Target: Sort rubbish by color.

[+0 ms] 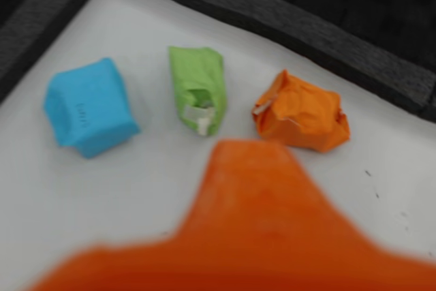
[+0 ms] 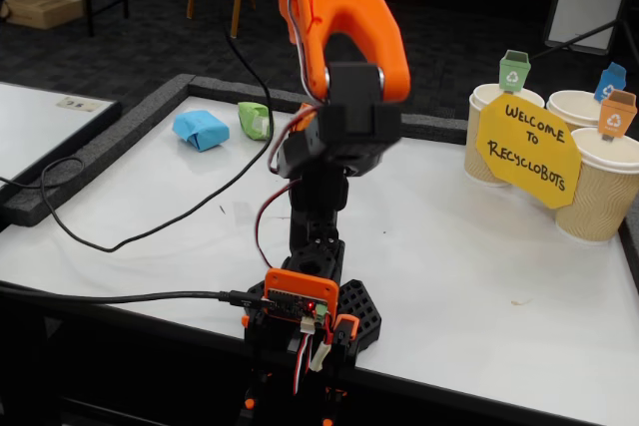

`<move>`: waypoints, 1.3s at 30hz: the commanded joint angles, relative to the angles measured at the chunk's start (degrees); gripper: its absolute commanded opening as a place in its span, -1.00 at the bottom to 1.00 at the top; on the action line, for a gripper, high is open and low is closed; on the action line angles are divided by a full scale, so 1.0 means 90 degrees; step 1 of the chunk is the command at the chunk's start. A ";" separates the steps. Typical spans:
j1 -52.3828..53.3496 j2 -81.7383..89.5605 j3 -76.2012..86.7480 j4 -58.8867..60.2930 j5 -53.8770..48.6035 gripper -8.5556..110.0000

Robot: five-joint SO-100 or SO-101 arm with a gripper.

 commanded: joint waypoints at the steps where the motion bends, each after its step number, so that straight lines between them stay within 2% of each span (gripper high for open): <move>1: 0.0352 -0.0205 -0.0791 -0.0439 0.0049 -0.75; 14: 0.0566 -0.1514 -0.0801 -0.1611 0.0049 -0.75; 39: 0.0469 -0.3340 -0.0830 -0.2539 0.0059 -0.74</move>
